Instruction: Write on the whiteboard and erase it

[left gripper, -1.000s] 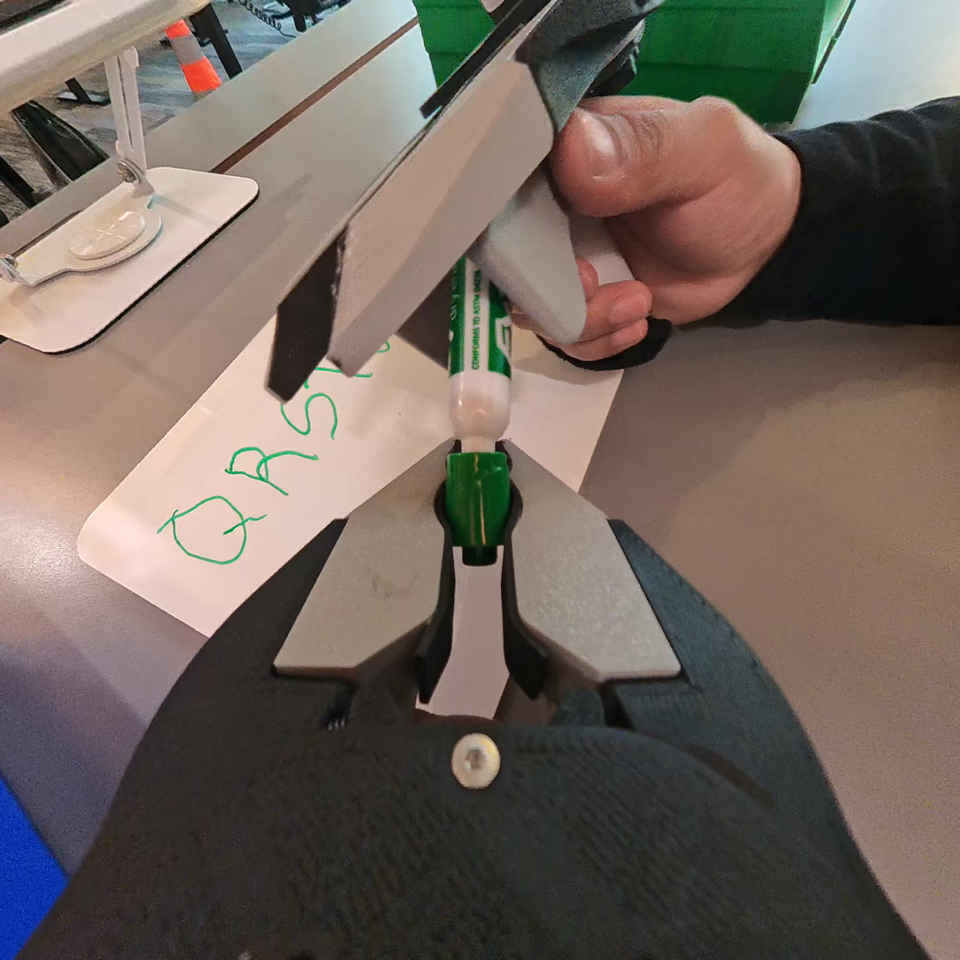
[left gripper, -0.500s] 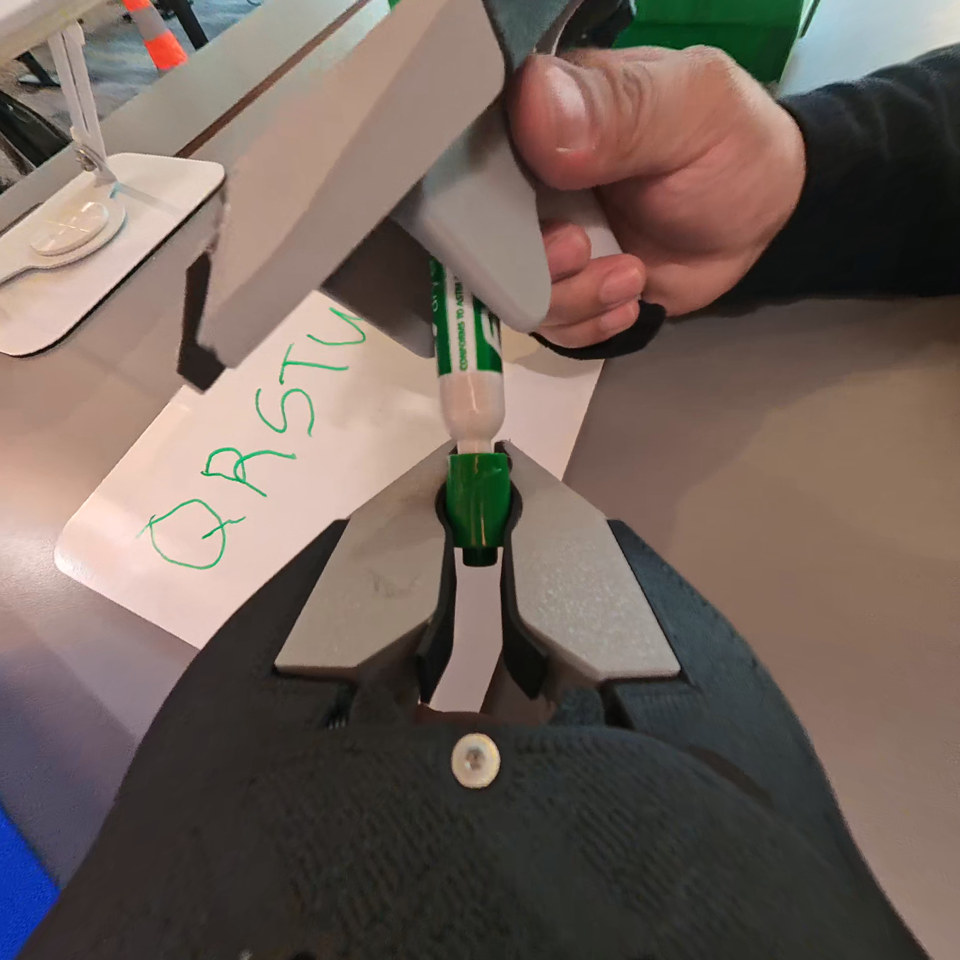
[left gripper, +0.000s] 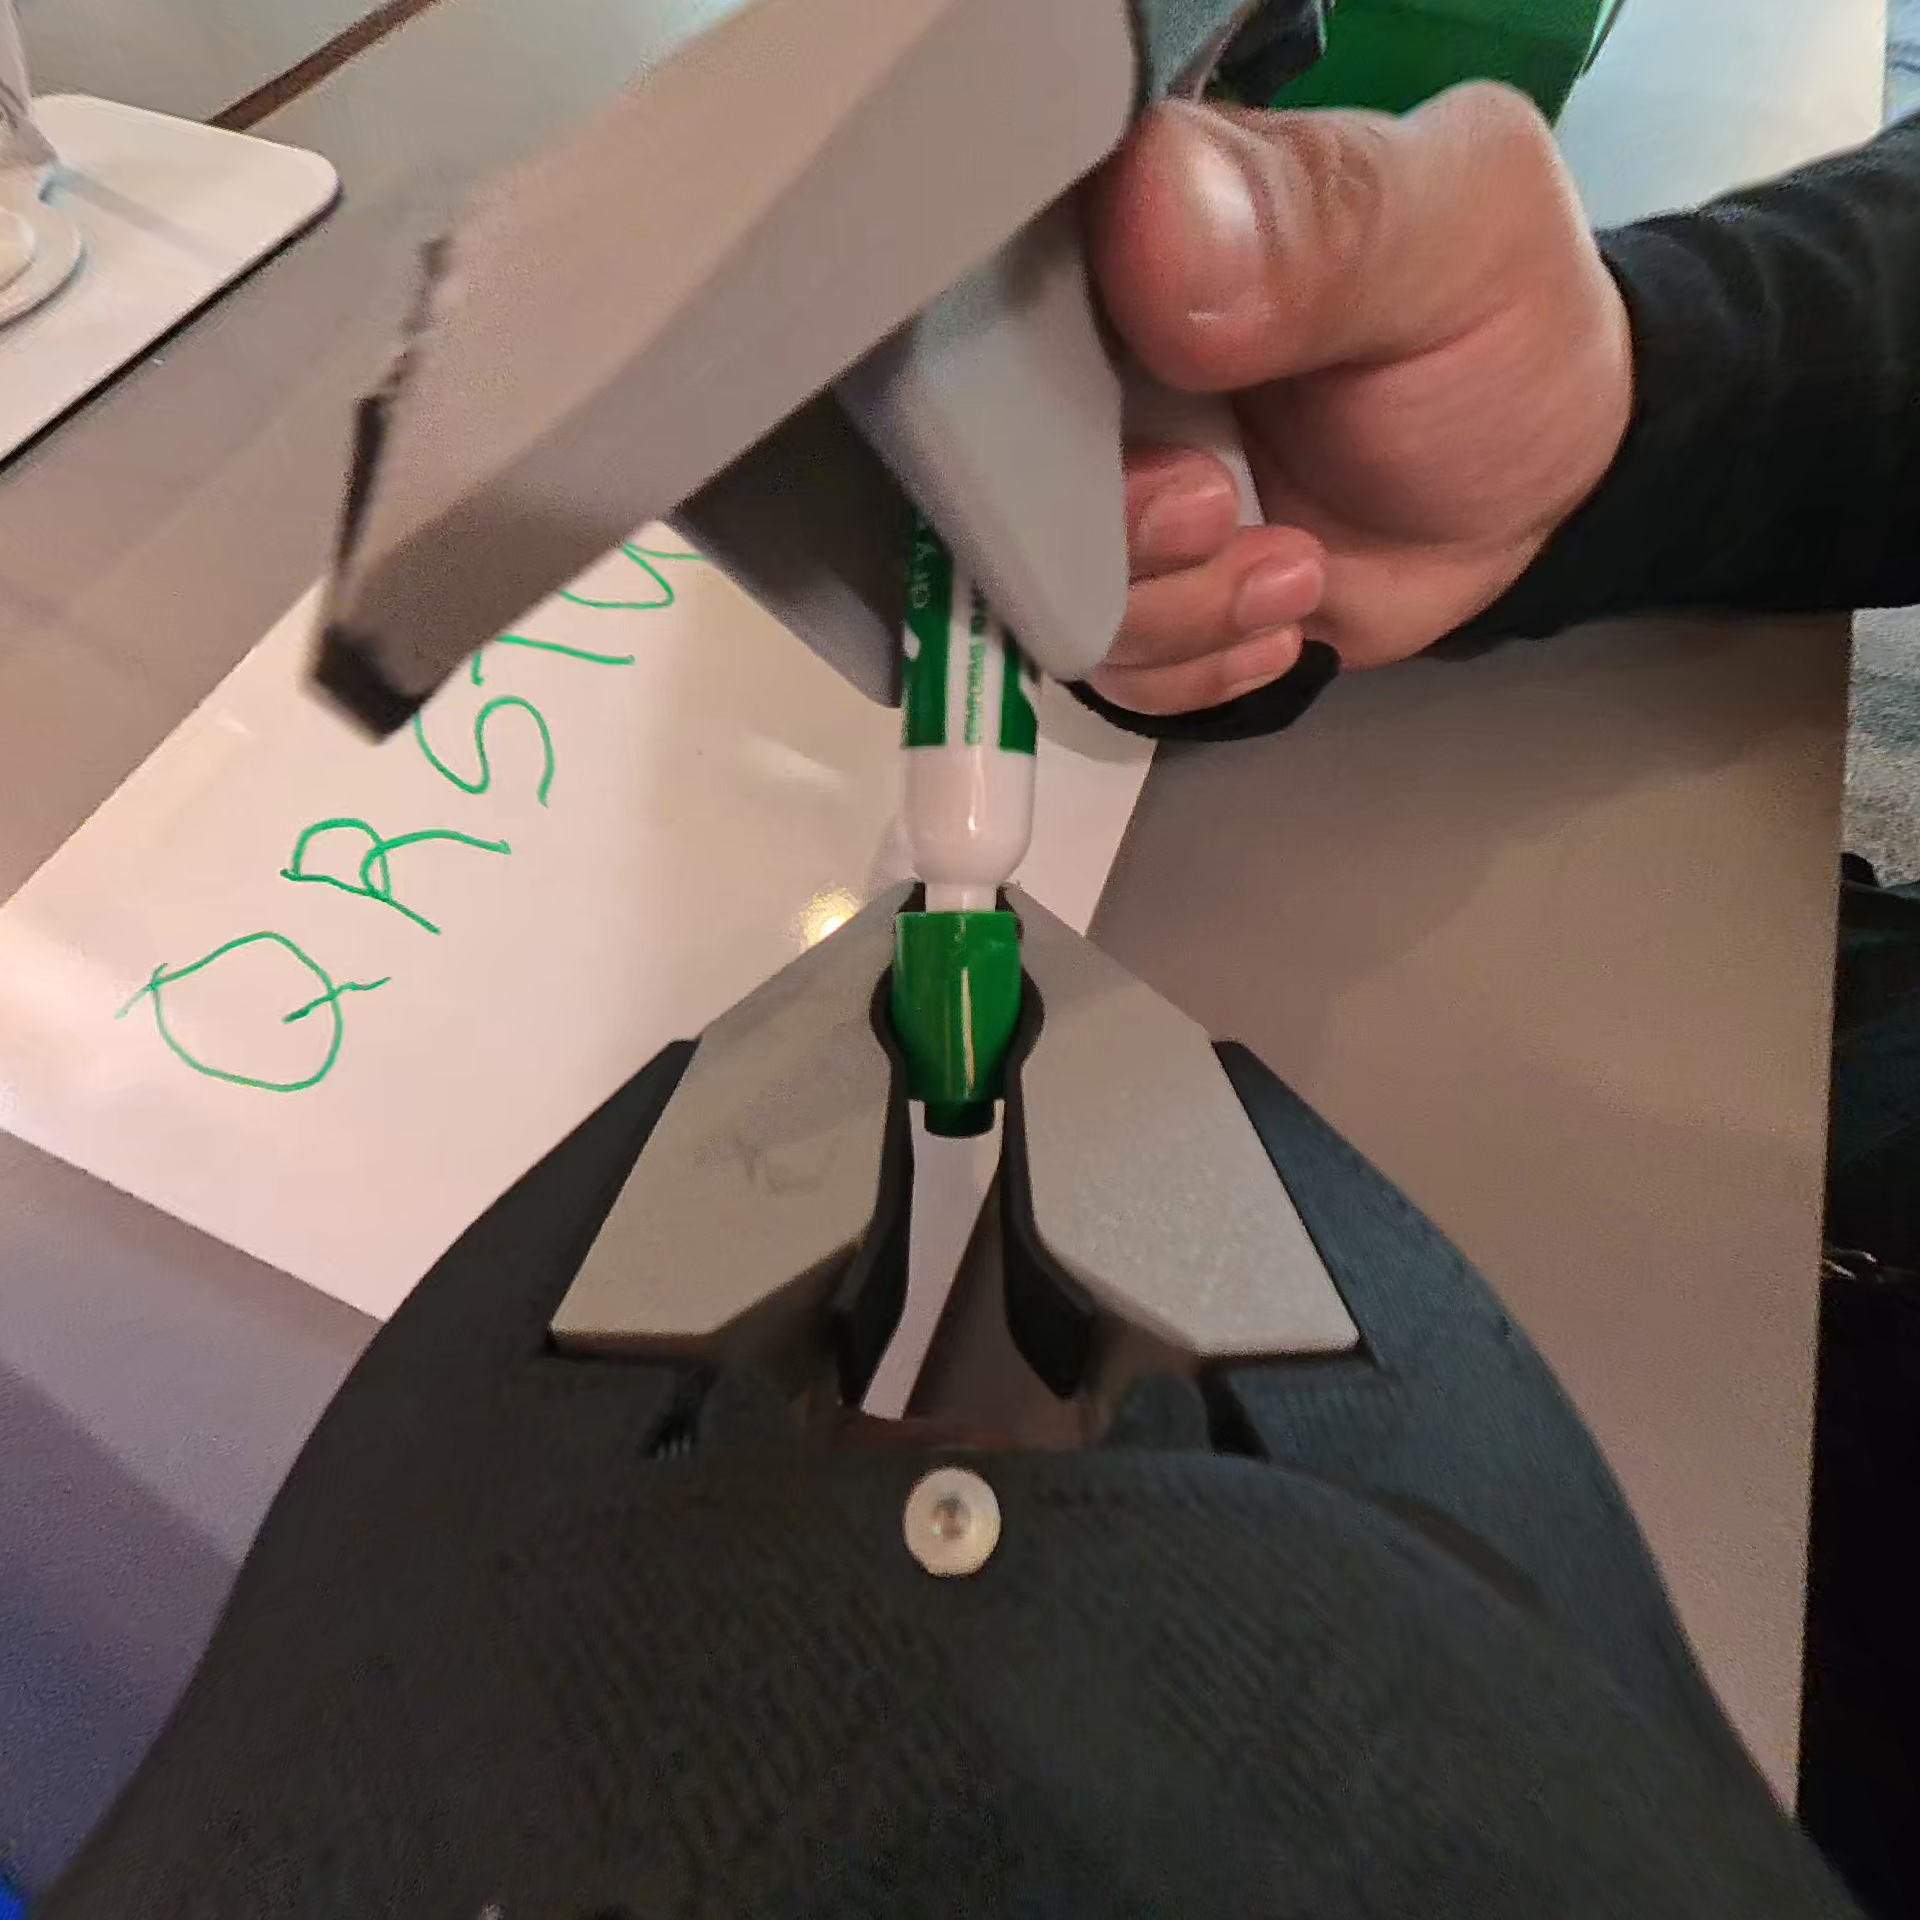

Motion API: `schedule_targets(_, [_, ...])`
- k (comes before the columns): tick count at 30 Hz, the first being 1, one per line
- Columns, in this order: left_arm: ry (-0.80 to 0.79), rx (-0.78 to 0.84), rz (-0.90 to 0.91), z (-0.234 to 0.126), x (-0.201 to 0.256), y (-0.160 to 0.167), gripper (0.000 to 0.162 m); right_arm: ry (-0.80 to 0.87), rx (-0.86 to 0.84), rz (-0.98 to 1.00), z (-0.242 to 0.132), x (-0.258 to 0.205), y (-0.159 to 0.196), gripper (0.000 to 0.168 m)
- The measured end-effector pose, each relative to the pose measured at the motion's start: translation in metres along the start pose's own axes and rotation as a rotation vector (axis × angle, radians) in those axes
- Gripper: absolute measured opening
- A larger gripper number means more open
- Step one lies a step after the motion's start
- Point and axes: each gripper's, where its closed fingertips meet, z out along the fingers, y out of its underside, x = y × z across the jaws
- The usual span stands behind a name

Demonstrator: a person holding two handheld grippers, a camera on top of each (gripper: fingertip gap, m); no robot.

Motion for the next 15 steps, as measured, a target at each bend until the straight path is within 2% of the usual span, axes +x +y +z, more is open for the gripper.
schedule_targets(15, [0.018, 0.027, -0.064, -0.0015, -0.0006, -0.0029, 0.007, 0.036, 0.093, 0.055, -0.0020, 0.0071, -0.0072, 0.005])
